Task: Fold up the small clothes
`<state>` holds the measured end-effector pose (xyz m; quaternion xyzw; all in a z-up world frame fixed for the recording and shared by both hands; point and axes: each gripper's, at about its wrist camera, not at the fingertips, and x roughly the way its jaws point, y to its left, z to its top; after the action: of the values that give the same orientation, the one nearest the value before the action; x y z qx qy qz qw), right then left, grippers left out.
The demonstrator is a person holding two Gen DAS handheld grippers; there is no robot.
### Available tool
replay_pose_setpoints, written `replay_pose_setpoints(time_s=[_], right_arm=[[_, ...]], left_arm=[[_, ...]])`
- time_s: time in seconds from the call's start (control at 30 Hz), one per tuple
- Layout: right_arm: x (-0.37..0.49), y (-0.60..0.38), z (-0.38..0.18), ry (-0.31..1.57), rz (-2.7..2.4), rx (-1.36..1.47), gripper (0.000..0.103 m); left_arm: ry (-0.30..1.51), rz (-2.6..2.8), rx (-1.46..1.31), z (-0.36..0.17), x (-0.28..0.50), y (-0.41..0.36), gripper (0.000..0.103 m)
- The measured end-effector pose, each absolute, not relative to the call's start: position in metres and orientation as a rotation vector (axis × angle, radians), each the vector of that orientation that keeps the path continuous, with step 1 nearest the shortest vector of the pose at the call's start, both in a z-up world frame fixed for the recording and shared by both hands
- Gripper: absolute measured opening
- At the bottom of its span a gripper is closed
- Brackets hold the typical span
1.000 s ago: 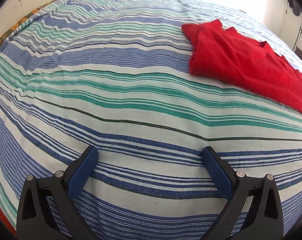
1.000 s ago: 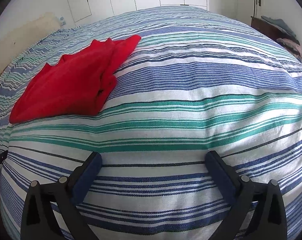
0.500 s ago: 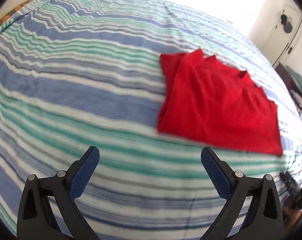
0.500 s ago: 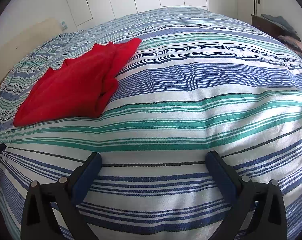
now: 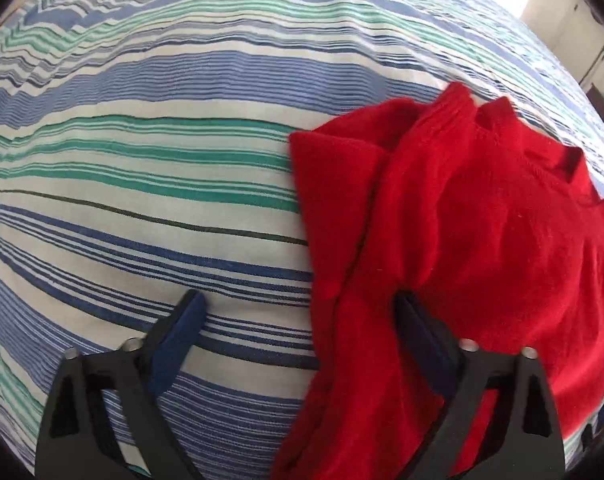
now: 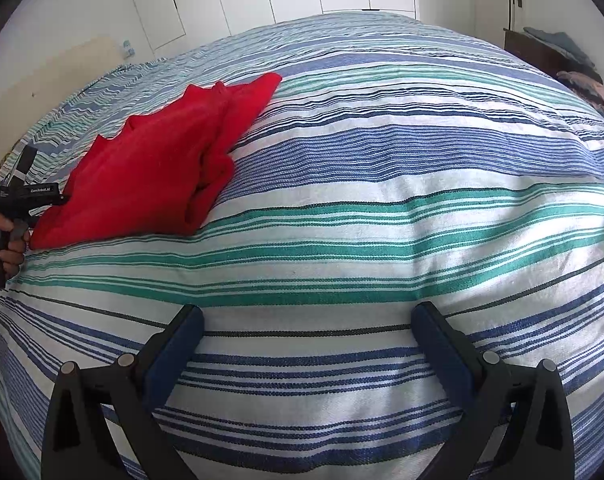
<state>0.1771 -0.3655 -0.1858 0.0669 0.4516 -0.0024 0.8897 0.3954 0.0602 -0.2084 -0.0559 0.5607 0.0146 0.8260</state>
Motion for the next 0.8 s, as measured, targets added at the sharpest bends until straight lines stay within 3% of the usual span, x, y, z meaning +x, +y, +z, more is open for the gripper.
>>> replay_pose_setpoints(time_s=[0.03, 0.07, 0.1, 0.23, 0.4, 0.53, 0.6, 0.63, 0.73, 0.8], right_arm=[[0.178, -0.365, -0.186, 0.938, -0.005, 0.139, 0.103], [0.179, -0.367, -0.186, 0.939, -0.003, 0.139, 0.103], [0.180, -0.367, -0.186, 0.939, -0.003, 0.140, 0.103], [0.180, -0.367, -0.186, 0.939, -0.001, 0.141, 0.103], [0.180, -0.367, -0.186, 0.940, -0.001, 0.141, 0.103], [0.180, -0.366, -0.186, 0.939, -0.001, 0.141, 0.103], [0.180, -0.366, -0.186, 0.939, -0.001, 0.141, 0.103], [0.180, -0.366, -0.186, 0.939, -0.001, 0.141, 0.103], [0.179, -0.367, -0.186, 0.939, 0.000, 0.142, 0.103], [0.179, -0.368, -0.186, 0.936, 0.003, 0.149, 0.103]], left_arm=[[1.190, -0.014, -0.142, -0.203, 0.393, 0.055, 0.032], [1.204, -0.046, -0.181, -0.198, 0.393, 0.051, 0.007], [1.207, -0.053, -0.215, -0.190, 0.392, 0.047, 0.006], [1.124, -0.145, -0.286, -0.136, 0.385, 0.021, 0.005], [0.997, -0.361, -0.181, -0.056, 0.368, -0.078, 0.005], [0.976, -0.459, -0.048, -0.066, 0.358, -0.181, 0.007], [1.047, -0.441, 0.023, -0.106, 0.359, -0.223, 0.017], [1.131, -0.423, 0.066, -0.133, 0.360, -0.243, 0.028], [1.168, -0.352, 0.175, -0.160, 0.334, -0.258, 0.032], [1.079, -0.413, 0.172, -0.140, 0.304, -0.247, 0.059]])
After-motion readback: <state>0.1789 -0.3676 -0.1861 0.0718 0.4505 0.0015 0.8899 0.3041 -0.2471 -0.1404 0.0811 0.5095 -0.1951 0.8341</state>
